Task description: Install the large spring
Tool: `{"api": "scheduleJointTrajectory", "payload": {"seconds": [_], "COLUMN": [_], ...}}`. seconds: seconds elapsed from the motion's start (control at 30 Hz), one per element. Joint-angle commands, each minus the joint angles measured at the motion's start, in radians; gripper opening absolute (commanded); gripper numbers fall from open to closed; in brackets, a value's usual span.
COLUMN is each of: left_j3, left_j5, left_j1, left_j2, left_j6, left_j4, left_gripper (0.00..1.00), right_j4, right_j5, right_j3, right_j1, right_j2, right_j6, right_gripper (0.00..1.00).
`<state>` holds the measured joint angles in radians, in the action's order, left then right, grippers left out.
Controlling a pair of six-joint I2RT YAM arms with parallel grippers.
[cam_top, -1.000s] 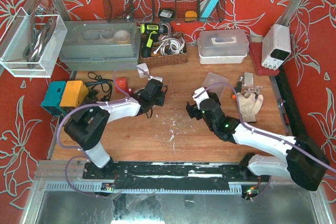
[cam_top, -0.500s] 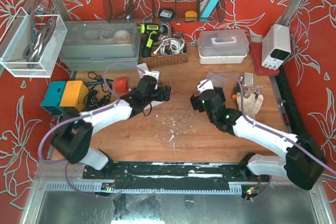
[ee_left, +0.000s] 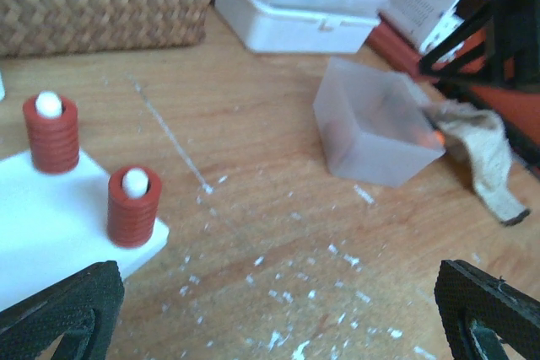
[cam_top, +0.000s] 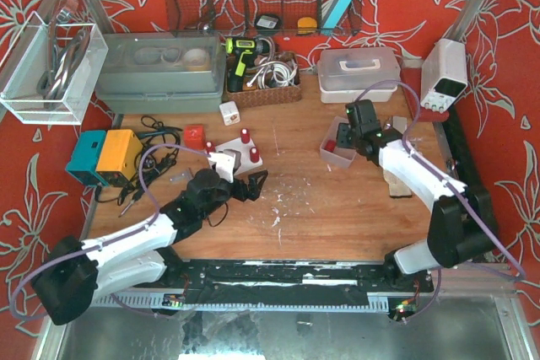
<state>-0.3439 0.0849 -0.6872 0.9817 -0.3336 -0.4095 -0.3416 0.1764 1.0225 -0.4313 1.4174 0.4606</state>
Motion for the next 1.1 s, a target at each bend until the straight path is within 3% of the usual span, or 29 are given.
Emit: {"api": "scheduleJointTrajectory", "payload": {"seconds": [0.0,0.13,0.4,0.7,1.07], "left_j3": [0.007,0.016,0.013,0.025,0.022], "left_j5": [-0.011,0.021,0.033,0.054,0.056], "left_j1": [-0.006,-0.008,-0.011,-0.015,-0.020], "left_j2": [-0.070,-0.091,-0.106,-0.137,-0.151], "left_j6": [0.015,0.020,0.024,0.027,0.028], "left_j4": [-0.132,-0.125,-0.112,-0.112,-0.103], "left_gripper": [1.00,1.00,1.00,1.00,1.00], "right_j4": [-0.098,-0.169,-0.157,-0.020,-0.116], "right_j5": [-0.156,-0.143,-0.157,-0.272,-0.203], "right_j3": [0.082,0.166,0.192,0.184,0.225], "right_j1": [0.046,0.060,0.065,0.069,0.068], "right_j2": [0.091,0.194,0.297,0.385,0.510], "right_j6": [0.082,0.137,0.218,0.203,0.134], "right_gripper": [0.47,0.44,0.42,0.42,0.39]}}
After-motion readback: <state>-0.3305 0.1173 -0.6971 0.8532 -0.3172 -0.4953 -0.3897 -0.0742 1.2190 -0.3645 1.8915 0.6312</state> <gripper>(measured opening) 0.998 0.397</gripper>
